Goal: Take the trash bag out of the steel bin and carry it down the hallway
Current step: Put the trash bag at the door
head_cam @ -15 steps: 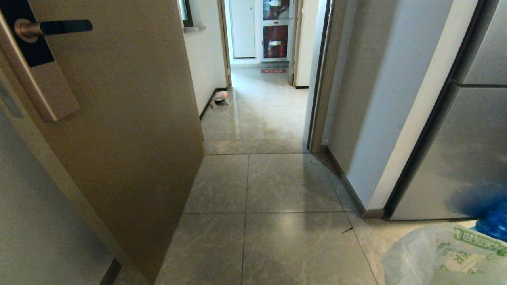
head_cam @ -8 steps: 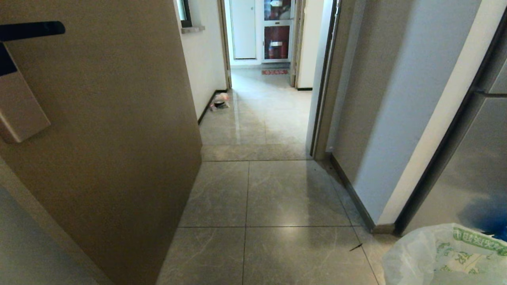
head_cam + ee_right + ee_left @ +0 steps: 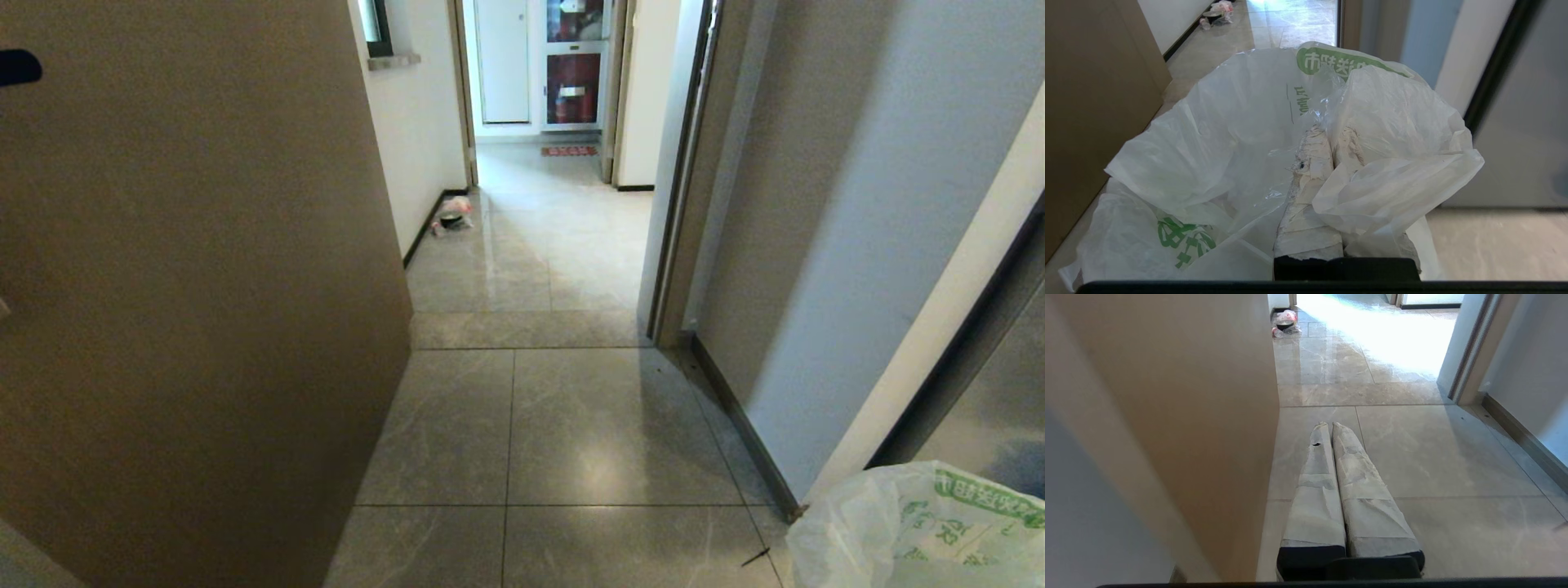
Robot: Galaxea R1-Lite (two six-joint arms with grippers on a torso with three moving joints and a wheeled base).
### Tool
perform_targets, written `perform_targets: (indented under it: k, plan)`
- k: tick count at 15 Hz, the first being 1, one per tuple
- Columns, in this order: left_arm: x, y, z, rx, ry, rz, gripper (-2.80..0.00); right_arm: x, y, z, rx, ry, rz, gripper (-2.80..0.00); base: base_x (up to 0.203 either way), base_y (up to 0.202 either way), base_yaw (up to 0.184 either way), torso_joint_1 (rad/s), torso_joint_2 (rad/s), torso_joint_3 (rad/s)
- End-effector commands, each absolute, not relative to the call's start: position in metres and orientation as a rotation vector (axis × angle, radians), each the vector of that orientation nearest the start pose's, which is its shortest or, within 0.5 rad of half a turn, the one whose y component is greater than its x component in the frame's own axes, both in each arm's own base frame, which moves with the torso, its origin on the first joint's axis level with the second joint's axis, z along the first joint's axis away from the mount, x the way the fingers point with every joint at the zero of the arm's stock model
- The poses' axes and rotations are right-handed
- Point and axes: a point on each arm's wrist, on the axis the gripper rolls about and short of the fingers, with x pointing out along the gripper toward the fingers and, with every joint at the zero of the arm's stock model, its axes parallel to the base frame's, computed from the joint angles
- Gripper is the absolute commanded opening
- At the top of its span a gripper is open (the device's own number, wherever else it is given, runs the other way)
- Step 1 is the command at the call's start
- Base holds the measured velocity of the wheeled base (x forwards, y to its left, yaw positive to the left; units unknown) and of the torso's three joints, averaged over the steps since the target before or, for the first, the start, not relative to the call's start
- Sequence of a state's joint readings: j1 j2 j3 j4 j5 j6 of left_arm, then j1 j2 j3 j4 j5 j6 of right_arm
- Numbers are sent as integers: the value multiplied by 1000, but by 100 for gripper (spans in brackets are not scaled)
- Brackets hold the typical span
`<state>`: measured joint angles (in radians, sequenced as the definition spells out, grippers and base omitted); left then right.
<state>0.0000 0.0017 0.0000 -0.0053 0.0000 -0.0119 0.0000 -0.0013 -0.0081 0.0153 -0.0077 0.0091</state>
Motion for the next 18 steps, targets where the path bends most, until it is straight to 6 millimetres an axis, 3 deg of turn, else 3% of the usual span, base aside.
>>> perform_targets:
  k: [1,18]
  plan:
    - [-23,0,76,-12,-5,0,-280,-24,0,76,9,8,-8,-280,192,0,1,2,4,2]
    - [-23,0,76,-11,-5,0,-280,-24,0,76,7,5,-8,-280,192,0,1,3,3,3]
